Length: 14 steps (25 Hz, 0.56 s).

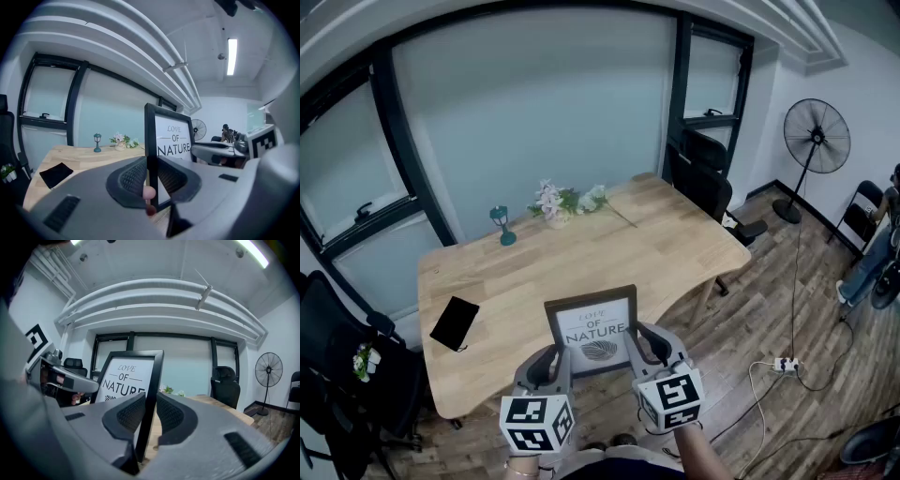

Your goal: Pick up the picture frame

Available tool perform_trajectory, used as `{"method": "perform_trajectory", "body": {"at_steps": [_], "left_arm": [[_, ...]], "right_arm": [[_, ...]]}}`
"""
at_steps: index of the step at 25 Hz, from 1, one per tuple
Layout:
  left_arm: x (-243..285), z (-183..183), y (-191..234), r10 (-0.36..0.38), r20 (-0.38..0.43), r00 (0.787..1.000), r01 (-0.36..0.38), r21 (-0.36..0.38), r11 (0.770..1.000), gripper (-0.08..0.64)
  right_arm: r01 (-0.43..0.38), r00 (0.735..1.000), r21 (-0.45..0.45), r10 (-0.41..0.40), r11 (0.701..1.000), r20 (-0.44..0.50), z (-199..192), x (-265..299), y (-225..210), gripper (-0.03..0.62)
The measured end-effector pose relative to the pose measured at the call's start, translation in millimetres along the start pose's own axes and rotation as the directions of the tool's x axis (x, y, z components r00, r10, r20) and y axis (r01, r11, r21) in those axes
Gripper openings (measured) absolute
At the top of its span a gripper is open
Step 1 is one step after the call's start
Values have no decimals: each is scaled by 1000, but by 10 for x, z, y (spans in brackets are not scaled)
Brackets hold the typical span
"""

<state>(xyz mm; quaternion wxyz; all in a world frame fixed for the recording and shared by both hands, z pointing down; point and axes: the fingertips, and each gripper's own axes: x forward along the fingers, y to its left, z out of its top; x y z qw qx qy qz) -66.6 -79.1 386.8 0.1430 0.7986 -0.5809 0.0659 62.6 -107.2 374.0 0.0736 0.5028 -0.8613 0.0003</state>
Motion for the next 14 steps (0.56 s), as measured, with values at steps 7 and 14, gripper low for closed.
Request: {"method": "perform_trajectory", "body": {"at_steps": [7,14], "left_arm": [[101,-23,-135,18,-8,1000,-18,-8,1000,66],[190,-11,-236,35,-8,999,-35,-15,999,66]], "right_arm": [[-20,1000,-1,20,1000,-8,-56,-9,-173,74],[-44,999,-7,44,999,-4,-55,11,-313,74]]}}
